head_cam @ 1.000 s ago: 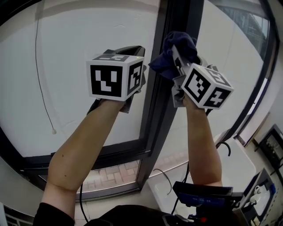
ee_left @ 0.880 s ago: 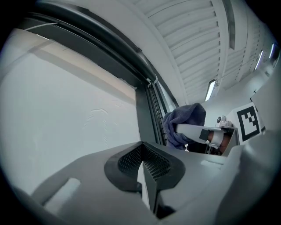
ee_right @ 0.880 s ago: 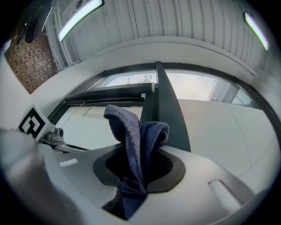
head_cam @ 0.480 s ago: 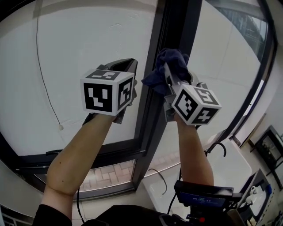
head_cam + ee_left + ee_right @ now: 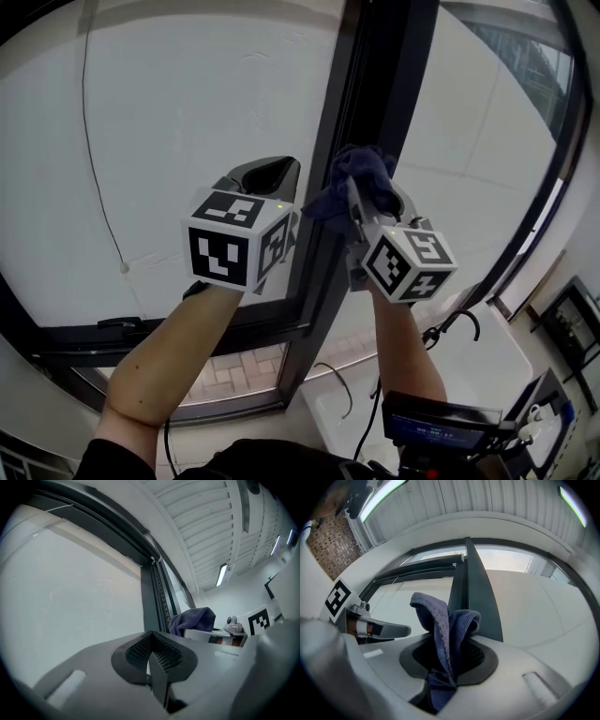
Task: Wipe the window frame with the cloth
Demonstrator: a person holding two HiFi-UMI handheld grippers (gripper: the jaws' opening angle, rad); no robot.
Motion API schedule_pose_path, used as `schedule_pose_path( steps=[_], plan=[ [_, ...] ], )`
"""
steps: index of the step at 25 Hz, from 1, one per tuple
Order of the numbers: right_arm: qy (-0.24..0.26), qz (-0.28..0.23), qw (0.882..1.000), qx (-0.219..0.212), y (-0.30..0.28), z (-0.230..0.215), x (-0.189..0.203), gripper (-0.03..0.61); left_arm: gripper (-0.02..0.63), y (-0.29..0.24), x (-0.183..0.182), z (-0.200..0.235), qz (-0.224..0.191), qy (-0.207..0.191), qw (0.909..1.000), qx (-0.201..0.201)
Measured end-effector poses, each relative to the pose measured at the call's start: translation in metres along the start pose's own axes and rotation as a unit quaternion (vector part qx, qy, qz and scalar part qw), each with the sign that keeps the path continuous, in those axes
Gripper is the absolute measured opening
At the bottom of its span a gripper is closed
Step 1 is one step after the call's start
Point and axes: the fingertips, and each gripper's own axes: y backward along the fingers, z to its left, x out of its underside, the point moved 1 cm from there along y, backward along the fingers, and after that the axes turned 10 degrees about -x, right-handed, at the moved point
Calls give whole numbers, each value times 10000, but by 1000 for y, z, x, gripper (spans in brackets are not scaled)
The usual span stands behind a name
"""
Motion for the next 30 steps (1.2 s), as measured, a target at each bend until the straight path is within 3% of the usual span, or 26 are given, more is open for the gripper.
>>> schedule_pose_path(
  steps=[20, 30],
  plan=[
    [-187, 360, 9991, -111, 30, 16, 76, 101, -6, 14, 93, -21, 397, 440, 9981, 154],
    [-217, 453, 9986, -162, 47, 25, 120, 103, -8, 25, 145, -13, 609, 625, 9961, -107]
  ],
)
